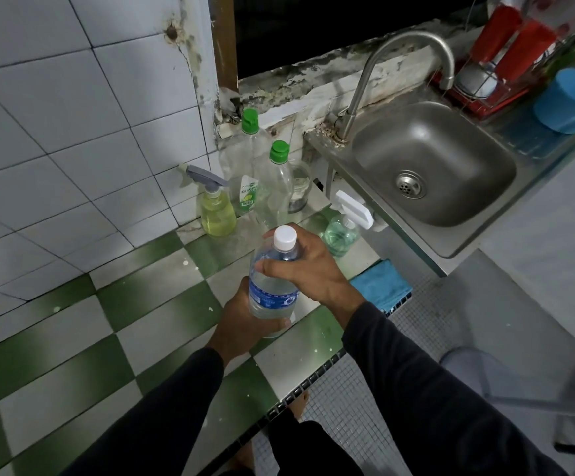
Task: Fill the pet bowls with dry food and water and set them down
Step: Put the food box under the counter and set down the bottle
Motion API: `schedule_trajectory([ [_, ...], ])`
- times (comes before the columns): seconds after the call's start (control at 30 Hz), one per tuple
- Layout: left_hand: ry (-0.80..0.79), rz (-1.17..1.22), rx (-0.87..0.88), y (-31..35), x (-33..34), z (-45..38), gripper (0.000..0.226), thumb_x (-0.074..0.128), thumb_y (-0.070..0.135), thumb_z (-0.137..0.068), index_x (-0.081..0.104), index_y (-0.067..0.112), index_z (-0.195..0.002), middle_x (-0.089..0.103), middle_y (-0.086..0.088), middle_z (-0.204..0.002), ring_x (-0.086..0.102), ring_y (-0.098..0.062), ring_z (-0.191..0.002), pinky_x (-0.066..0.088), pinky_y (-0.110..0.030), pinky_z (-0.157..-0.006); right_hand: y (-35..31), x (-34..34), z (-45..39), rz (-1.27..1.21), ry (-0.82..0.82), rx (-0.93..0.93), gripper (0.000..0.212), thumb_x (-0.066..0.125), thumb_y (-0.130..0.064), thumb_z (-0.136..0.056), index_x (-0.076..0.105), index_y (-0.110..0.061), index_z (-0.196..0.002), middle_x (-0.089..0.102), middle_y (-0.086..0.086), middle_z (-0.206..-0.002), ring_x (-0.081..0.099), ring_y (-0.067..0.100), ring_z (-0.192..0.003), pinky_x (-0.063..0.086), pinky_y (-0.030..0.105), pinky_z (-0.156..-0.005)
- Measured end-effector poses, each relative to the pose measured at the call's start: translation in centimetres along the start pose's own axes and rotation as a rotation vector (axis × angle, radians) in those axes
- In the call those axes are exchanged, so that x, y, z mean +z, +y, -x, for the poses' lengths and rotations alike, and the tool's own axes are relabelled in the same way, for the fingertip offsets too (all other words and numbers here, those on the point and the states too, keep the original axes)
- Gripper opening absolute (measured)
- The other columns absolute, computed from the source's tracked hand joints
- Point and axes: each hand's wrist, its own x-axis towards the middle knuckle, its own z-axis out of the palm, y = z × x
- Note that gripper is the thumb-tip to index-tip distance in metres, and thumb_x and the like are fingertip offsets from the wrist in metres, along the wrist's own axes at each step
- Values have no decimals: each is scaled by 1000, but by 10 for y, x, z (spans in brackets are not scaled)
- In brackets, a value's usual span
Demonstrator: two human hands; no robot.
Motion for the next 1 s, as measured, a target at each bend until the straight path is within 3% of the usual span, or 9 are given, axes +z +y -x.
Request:
schedule_trajectory([
  [0.23,17,50,10,5,0,11,88,97,45,-54,45,68,-122,63,34,-119,64,6,-110,53,-26,-88,-3,2,14,-26,6,-25,38,90,-15,-71,68,-15,-102,72,-3,-91,66,0,-81,51,11,-70],
  [0.4,-35,90,120,10,0,21,91,95,28,-69,46,28,-145,63,-1,-138,61,-27,-128,55,-49,-101,-14,7,31,-44,7,-56,38,89,-12,-71,67,-12,-102,73,0,-91,68,4,-84,53,15,-73],
  [0.53,-52,138,68,7,-7,35,98,98,32,-68,44,33,-149,63,3,-139,64,-20,-125,62,-38,-88,-24,14,49,-52,13,-67,38,89,-14,-71,67,-15,-102,73,-6,-89,68,2,-83,51,13,-72],
  [0.67,-87,163,42,7,-13,52,99,99,27,-68,43,29,-150,66,-2,-137,67,-25,-122,62,-46,-90,-36,23,72,-53,33,-83,38,90,-13,-71,68,-15,-102,73,-13,-85,68,0,-81,51,13,-70],
  [0.8,-54,169,53,15,-20,76,92,100,39,-64,51,37,-142,71,8,-128,71,-15,-113,63,-31,-81,-51,35,96,-21,59,-99,37,89,-21,-70,69,-23,-100,73,-17,-87,69,-1,-81,49,9,-65],
  [1.0,17,191,117,22,-26,112,93,99,36,-65,47,39,-142,68,8,-132,69,-16,-117,61,-39,-92,-68,54,128,-4,109,-142,38,90,-33,-67,68,-31,-98,72,-15,-91,70,3,-84,51,11,-67],
])
